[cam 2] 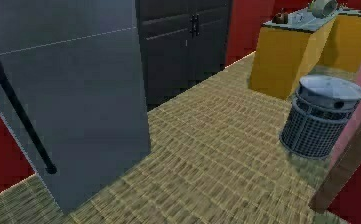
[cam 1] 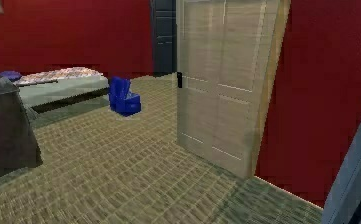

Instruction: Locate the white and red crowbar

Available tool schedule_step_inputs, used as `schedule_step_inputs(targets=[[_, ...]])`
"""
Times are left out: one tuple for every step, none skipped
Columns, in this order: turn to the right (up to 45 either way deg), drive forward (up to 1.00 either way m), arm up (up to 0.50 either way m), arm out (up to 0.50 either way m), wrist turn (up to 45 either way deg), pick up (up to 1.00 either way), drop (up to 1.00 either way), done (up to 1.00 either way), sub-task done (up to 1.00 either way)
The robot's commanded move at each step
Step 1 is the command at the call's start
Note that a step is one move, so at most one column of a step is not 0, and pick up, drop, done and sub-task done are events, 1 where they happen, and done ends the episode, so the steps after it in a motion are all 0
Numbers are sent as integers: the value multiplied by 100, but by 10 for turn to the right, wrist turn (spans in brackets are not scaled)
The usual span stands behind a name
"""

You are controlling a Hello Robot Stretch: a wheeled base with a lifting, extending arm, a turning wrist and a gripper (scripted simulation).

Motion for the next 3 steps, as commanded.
schedule_step_inputs(targets=[[0, 40, 0, 0, 0, 0, 0, 0, 0], [-330, 0, 0, 0, 0, 0, 0, 0, 0], [0, 100, 0, 0, 0, 0, 0, 0, 0]])
